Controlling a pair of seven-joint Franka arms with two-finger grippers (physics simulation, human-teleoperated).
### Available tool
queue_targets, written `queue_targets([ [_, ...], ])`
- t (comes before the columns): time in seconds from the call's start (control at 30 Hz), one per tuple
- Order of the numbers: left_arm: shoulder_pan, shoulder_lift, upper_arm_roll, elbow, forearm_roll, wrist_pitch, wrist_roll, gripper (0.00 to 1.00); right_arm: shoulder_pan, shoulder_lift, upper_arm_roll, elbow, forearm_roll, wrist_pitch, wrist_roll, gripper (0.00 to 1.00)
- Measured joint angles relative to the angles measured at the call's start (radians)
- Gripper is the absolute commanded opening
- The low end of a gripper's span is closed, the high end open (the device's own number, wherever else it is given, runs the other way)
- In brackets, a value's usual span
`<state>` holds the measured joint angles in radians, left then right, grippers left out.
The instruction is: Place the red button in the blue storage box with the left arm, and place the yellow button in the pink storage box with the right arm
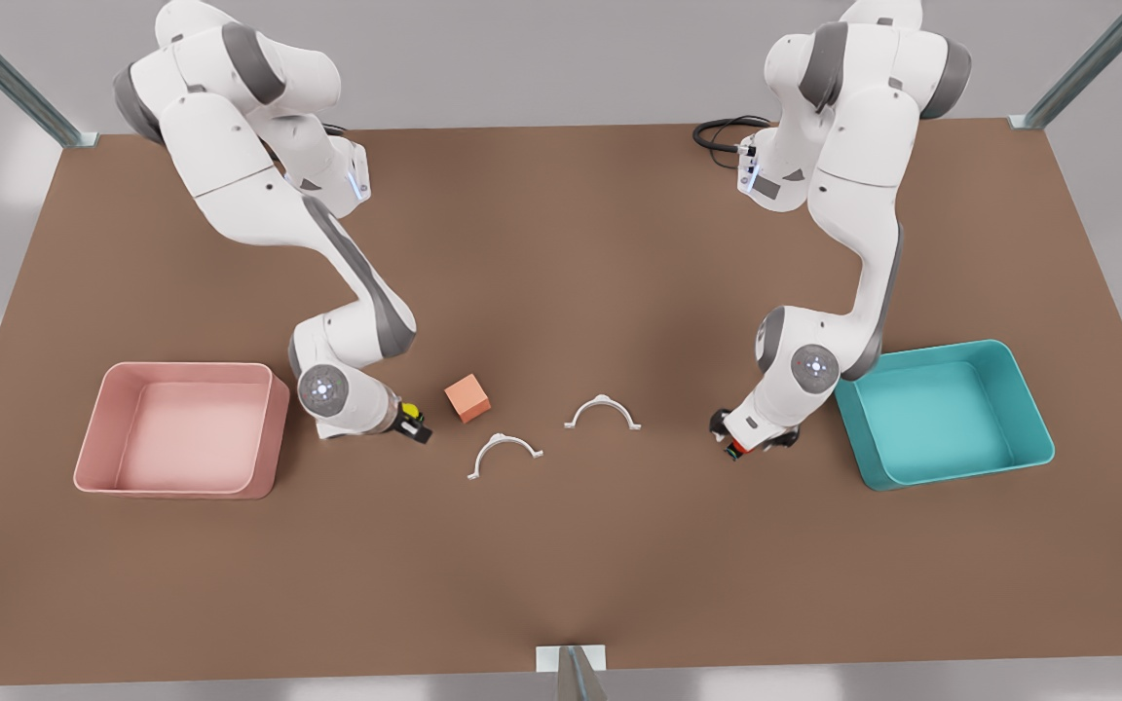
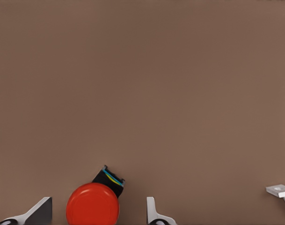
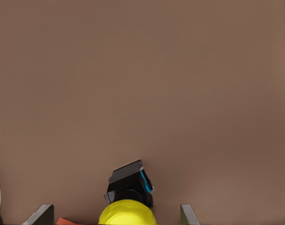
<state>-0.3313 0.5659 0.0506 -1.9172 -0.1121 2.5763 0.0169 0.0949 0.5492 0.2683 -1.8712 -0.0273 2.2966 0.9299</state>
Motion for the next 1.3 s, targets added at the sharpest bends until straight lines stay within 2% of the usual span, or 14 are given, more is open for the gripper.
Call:
queue_targets([
  [0.03,0.000,0.001,0.000,0.000,0.000,0.008,0.000,0.82,-0.004,-0.005,0.000,-0.021,-0.021,0.023,0.026,1.00],
  [0.13,0.001,0.004,0.000,0.001,0.000,0.027,-0.002,0.74,-0.009,-0.012,0.000,-0.062,-0.065,0.084,0.096,1.00],
  [0.2,0.002,0.005,0.000,0.001,0.001,0.035,-0.003,0.57,-0.008,-0.013,0.001,-0.074,-0.081,0.115,0.137,1.00],
  [0.23,0.003,0.006,0.000,0.001,0.002,0.038,-0.004,0.52,-0.008,-0.012,0.002,-0.077,-0.087,0.129,0.156,1.00],
  [0.3,0.004,0.006,0.000,0.000,0.004,0.043,-0.008,0.48,-0.008,-0.011,0.006,-0.079,-0.094,0.150,0.190,1.00],
  [0.43,0.004,-0.013,0.001,0.000,0.010,0.046,-0.017,0.47,-0.009,-0.011,0.008,-0.080,-0.101,0.172,0.230,1.00],
  [0.6,0.011,-0.155,0.033,-0.001,0.023,-0.047,-0.026,0.46,-0.009,-0.012,0.009,-0.088,-0.103,0.171,0.220,1.00],
  [0.67,0.060,-0.249,0.036,-0.002,0.028,-0.130,-0.019,0.46,-0.009,-0.010,0.009,-0.093,-0.103,0.170,0.209,1.00],
  [0.77,0.233,-0.334,0.037,0.012,0.032,-0.263,0.030,0.46,-0.009,-0.003,0.010,-0.095,-0.104,0.169,0.191,1.00],
  [0.9,0.428,-0.265,0.037,0.117,0.033,-0.373,0.145,0.47,-0.007,0.006,0.011,-0.096,-0.104,0.169,0.161,1.00],
  [1.07,0.494,-0.134,0.037,0.221,0.018,-0.433,0.290,0.46,-0.002,0.016,0.011,-0.094,-0.104,0.169,0.124,1.00],
  [1.1,0.505,-0.118,0.037,0.229,0.011,-0.440,0.317,0.51,-0.002,0.018,0.011,-0.094,-0.104,0.169,0.116,1.00],
  [1.13,0.512,-0.105,0.037,0.232,0.002,-0.446,0.344,1.00,-0.001,0.020,0.011,-0.094,-0.104,0.168,0.108,1.00],
  [1.3,0.513,-0.082,0.036,0.233,-0.042,-0.471,0.463,1.00,0.001,0.029,0.011,-0.094,-0.105,0.168,0.074,1.00],
])
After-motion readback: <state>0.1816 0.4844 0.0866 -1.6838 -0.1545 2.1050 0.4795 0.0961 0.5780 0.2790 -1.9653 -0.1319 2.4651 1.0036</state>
